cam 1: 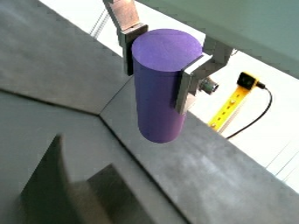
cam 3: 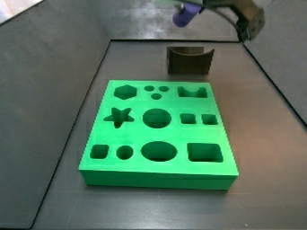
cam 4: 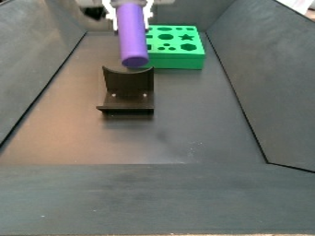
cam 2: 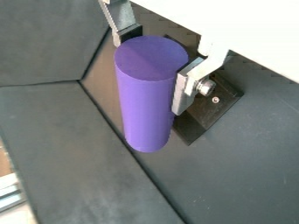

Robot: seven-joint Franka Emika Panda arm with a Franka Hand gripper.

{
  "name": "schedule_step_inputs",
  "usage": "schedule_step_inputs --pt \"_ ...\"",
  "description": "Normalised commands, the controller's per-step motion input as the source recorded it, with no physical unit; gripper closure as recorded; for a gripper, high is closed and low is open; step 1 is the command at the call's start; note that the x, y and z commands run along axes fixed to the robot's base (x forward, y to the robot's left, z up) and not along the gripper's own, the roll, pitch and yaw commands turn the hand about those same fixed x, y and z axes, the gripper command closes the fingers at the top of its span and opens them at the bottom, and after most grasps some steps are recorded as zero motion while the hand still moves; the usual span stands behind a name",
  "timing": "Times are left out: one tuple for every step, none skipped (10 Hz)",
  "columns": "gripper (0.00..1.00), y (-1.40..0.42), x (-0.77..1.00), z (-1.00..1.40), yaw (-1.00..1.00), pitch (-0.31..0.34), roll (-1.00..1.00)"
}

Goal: Pick up the round object. Move up. Place the round object on the fixture. Regrasp the round object. Move to above the board. Insert the round object.
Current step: Move to above the board.

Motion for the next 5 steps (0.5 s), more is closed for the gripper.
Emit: schedule_step_inputs --pt "1.0 -0.01 -0.1 1.0 -0.03 0.012 -0.04" --pt "1.0 -0.02 -0.1 1.0 -0.03 0.037 -0.04" --pt "1.0 -0.02 -0.1 1.0 -0.02 0.05 -0.04" --pt "1.0 -0.02 -0.1 1.0 -0.02 0.058 -0.04" --pt "1.0 -0.02 -0.09 1.0 0.0 0.062 -0.04"
